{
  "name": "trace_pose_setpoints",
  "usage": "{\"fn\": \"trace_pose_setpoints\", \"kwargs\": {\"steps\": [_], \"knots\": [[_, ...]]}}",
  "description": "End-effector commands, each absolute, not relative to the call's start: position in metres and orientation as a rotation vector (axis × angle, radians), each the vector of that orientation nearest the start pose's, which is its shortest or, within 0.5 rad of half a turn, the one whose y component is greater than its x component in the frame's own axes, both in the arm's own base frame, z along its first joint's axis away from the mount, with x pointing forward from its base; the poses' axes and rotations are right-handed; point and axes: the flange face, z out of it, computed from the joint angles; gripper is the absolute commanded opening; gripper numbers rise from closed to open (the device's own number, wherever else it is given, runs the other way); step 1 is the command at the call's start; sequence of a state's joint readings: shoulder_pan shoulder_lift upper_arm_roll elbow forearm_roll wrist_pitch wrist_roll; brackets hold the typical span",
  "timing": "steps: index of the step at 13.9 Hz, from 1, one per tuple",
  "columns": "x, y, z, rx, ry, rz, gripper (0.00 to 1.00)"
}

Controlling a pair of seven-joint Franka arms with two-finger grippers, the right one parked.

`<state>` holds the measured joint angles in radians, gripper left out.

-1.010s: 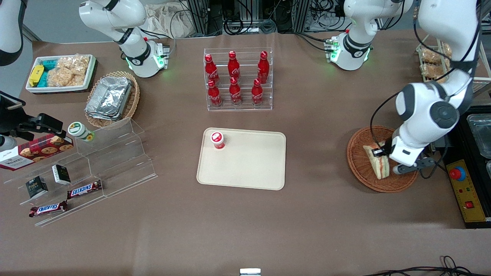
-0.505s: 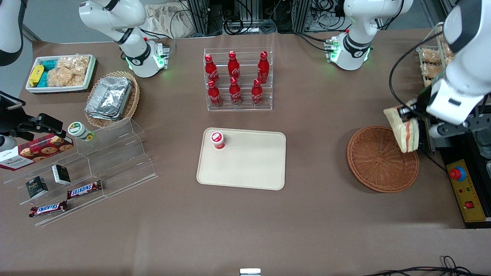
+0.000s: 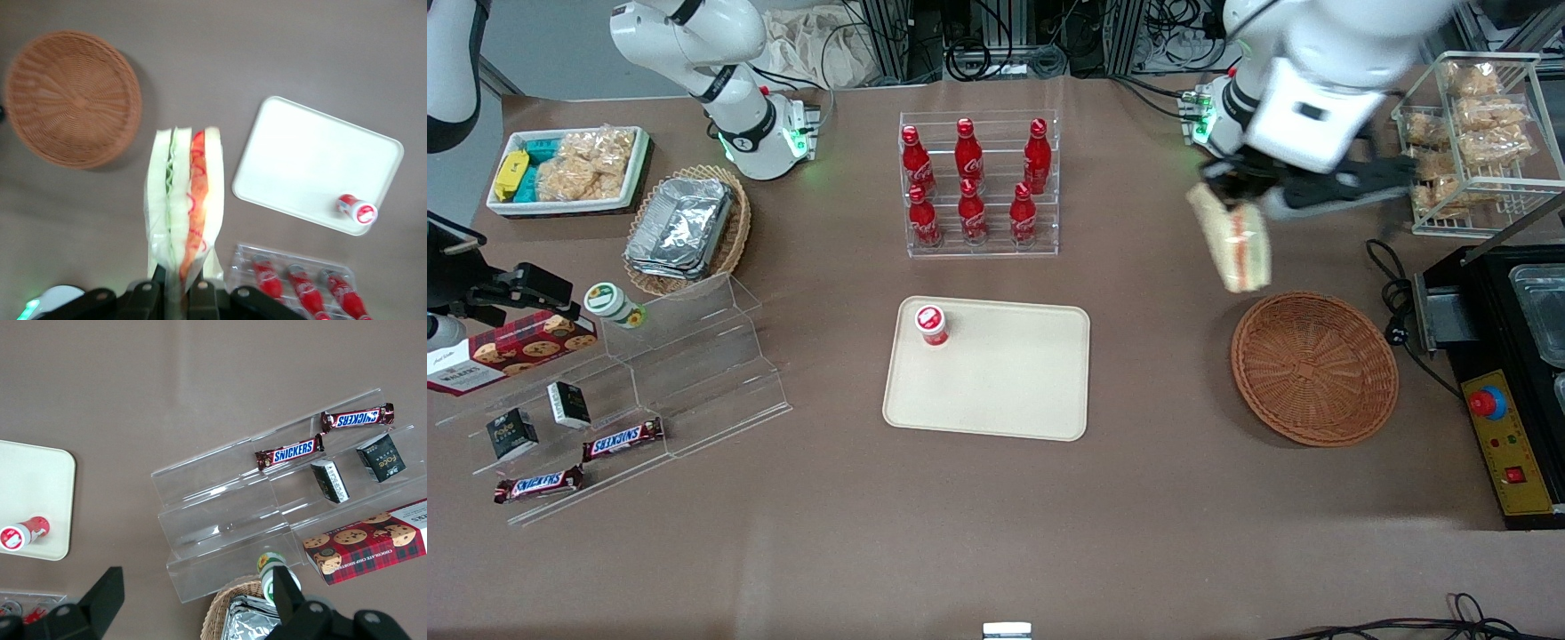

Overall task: Place sandwich from basket to tray
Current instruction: 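Carry the sandwich over the cream tray and lower it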

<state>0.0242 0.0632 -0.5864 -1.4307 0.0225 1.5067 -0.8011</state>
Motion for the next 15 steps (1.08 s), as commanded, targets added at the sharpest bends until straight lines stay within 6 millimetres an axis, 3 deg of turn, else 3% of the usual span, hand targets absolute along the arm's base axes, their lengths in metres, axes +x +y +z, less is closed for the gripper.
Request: {"fn": "trace_pose_setpoints", "kwargs": {"steps": [1,3,4,7,9,11,15], "knots": [[0.511,-0.336,0.607,-3.178,-0.465,0.045,0.03],[0.530,-0.357,0.557,-3.203,-0.490,0.055,0.04],[0.532,-0.377,0.530,-3.202,-0.474,0.058,0.04],[0.565,-0.398,0.436,-3.177,-0.523,0.046,0.04],[0.572,-0.415,0.384,-3.168,-0.529,0.021,0.04],[0.575,-0.422,0.341,-3.155,-0.527,0.032,0.04],[0.580,-0.423,0.287,-3.151,-0.495,0.048,0.05]]}}
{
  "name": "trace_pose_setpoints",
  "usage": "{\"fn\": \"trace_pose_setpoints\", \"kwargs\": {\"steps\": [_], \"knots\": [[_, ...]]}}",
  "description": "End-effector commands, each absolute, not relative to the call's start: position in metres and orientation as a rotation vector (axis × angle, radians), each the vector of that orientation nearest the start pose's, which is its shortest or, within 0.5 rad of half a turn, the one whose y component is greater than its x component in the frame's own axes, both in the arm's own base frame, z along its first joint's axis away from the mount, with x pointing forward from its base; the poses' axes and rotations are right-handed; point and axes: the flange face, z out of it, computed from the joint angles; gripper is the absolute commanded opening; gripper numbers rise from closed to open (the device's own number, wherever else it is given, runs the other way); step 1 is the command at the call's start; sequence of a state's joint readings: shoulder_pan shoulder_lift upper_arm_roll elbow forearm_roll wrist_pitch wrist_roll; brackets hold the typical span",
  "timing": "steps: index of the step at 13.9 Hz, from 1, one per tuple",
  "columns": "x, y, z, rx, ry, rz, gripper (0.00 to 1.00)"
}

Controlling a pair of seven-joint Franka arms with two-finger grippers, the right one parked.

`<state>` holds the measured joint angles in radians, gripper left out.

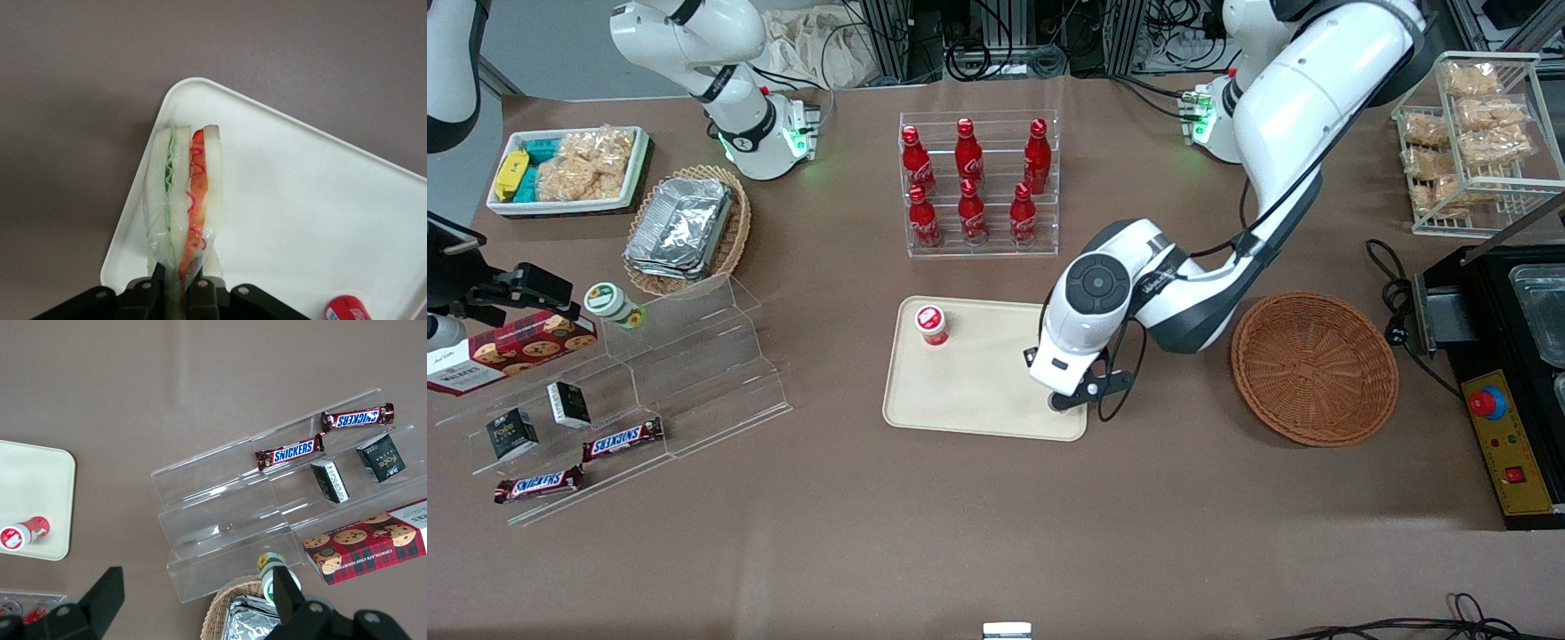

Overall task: Place sandwich from basket to tray
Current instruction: 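Carry the sandwich over the cream tray and lower it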

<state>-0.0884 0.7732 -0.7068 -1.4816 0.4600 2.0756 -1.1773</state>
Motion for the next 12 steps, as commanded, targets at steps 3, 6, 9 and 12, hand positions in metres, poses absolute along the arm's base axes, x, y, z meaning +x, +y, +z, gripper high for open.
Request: {"fn": "trace_pose_setpoints", "kwargs": {"steps": [3,6,9,12], "knots": [[0.576,-0.430,0.259,-3.152,-0.472,0.073,0.08],[0.578,-0.429,0.250,-3.139,-0.487,0.053,0.21],[0.578,-0.429,0.251,-3.139,-0.495,0.057,0.58],[0.582,-0.425,0.274,-3.121,-0.590,0.015,1.00]]}}
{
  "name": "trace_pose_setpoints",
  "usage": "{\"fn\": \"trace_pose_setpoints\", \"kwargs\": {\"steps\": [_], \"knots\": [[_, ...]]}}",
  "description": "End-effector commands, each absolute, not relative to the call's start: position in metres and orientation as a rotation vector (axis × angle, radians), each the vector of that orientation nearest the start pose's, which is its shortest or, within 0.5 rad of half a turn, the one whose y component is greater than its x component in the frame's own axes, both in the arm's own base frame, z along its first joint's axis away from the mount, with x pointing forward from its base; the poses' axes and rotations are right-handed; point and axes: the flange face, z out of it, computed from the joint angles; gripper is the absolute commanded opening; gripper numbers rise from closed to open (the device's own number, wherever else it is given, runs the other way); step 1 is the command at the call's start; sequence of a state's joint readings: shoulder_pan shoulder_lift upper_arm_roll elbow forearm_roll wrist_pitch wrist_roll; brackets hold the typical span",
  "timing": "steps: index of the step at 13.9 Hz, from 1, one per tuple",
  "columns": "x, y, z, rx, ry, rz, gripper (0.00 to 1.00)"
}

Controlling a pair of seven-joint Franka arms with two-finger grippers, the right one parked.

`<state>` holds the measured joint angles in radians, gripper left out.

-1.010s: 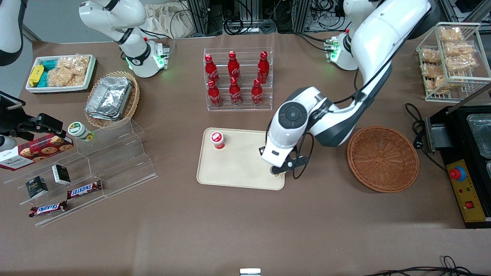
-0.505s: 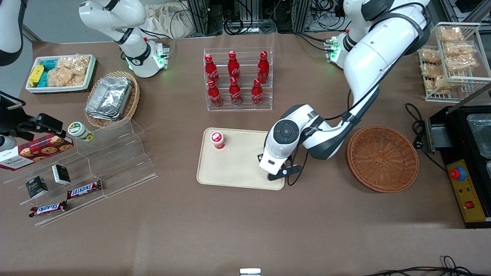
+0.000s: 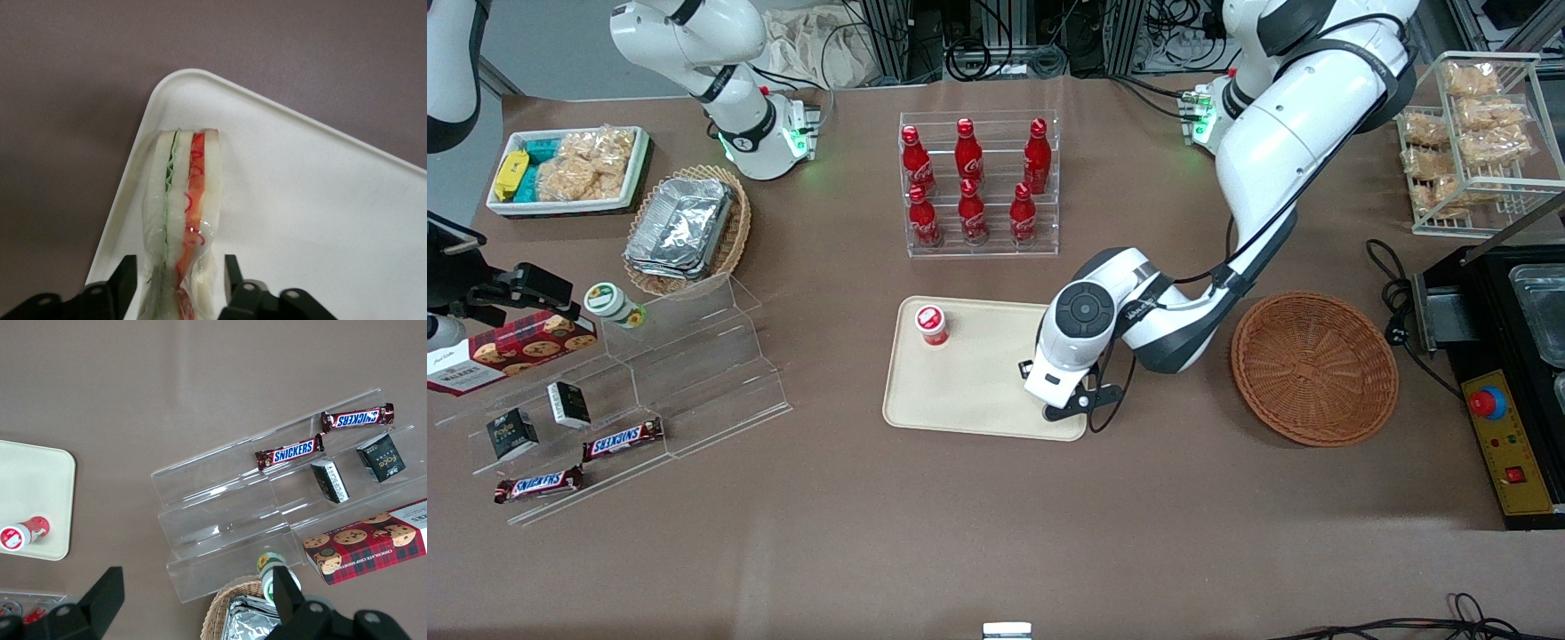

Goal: Place sandwich from basket to tray

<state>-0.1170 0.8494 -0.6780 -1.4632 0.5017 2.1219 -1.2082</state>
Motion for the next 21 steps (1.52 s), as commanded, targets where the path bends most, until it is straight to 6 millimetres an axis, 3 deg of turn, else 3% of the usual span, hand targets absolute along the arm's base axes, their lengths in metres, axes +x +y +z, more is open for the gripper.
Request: {"fn": "trace_pose_setpoints", "kwargs": {"steps": [1,5,8,10,13,15,21], "knots": [[0.584,-0.422,0.299,-3.101,-0.662,-0.031,1.00],[0.580,-0.401,0.405,-3.015,-0.837,-0.202,1.00],[0.580,-0.365,0.476,-2.953,-0.978,-0.294,1.00],[0.583,-0.325,0.518,-2.938,-1.042,-0.294,1.00],[0.584,-0.262,0.562,-2.986,-0.905,-0.197,1.00],[0.585,-0.231,0.574,-2.988,-0.788,-0.153,1.00],[0.582,-0.090,0.616,-3.050,-0.441,-0.041,1.00]]}}
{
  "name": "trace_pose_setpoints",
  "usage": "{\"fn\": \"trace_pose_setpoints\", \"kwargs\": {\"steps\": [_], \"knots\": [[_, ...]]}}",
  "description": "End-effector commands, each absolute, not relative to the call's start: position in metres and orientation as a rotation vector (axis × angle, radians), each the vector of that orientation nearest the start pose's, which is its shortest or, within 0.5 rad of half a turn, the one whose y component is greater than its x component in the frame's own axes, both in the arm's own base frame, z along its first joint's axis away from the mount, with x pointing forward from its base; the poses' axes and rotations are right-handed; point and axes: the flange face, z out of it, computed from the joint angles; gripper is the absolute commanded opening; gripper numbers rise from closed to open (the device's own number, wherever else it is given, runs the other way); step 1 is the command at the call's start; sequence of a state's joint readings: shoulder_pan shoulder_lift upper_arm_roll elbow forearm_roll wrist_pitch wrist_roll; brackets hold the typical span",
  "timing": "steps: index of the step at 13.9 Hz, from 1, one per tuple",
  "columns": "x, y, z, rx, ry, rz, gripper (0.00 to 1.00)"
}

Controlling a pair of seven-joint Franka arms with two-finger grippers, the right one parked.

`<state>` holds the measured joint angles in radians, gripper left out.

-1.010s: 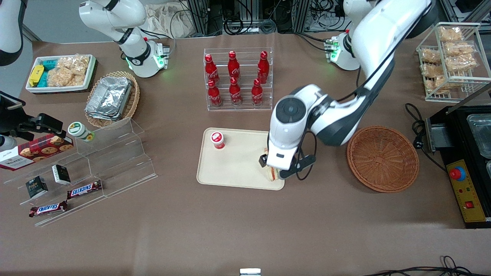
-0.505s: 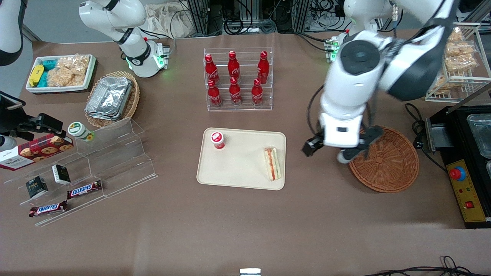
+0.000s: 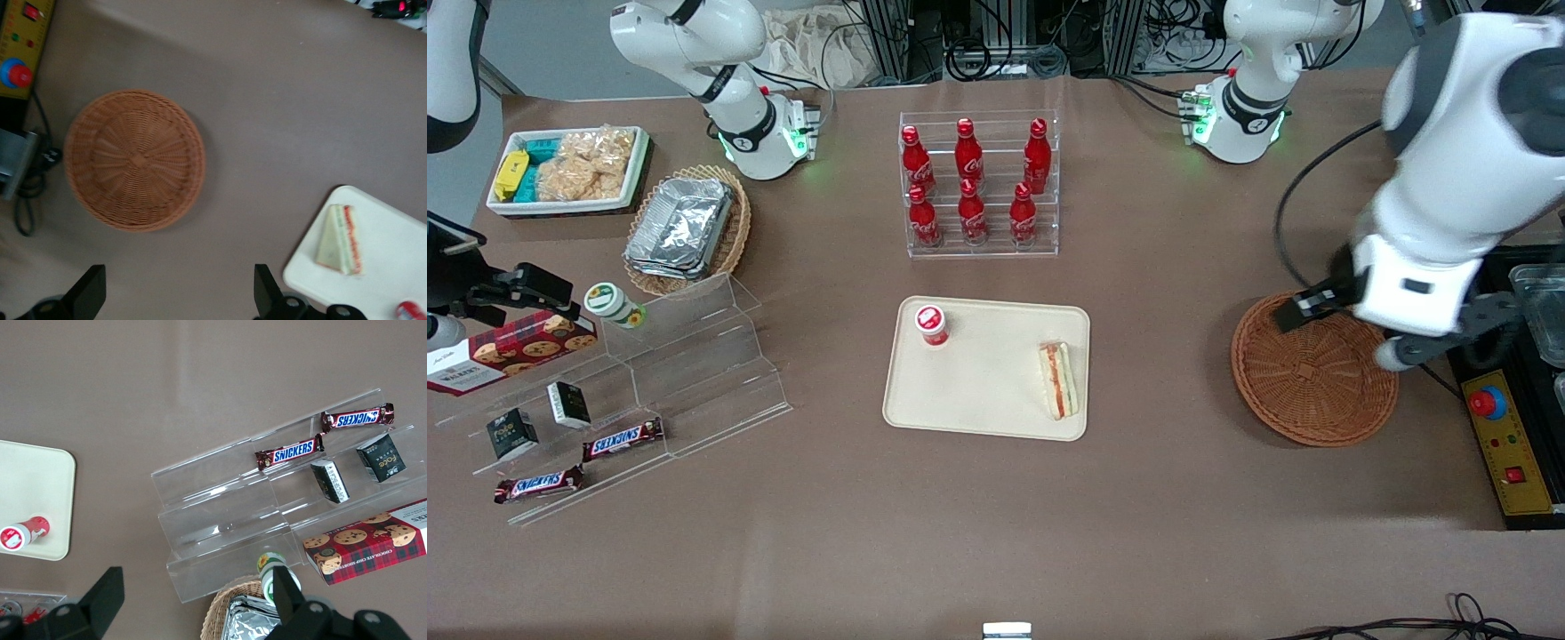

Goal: Place sandwich from basket to tray

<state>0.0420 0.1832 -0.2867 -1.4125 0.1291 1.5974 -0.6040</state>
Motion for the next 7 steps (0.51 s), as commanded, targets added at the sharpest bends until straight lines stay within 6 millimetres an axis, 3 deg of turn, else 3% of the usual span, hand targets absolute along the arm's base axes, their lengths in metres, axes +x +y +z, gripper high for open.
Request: {"fn": "trace_pose_setpoints", "kwargs": {"steps": [1,4,6,7], "knots": [[0.578,-0.071,0.618,-3.056,-0.398,-0.022,1.00],[0.565,-0.010,0.620,-3.120,-0.303,0.001,1.00],[0.562,0.016,0.621,-3.136,-0.294,-0.007,1.00],[0.562,0.019,0.621,-3.137,-0.290,-0.009,1.00]]}}
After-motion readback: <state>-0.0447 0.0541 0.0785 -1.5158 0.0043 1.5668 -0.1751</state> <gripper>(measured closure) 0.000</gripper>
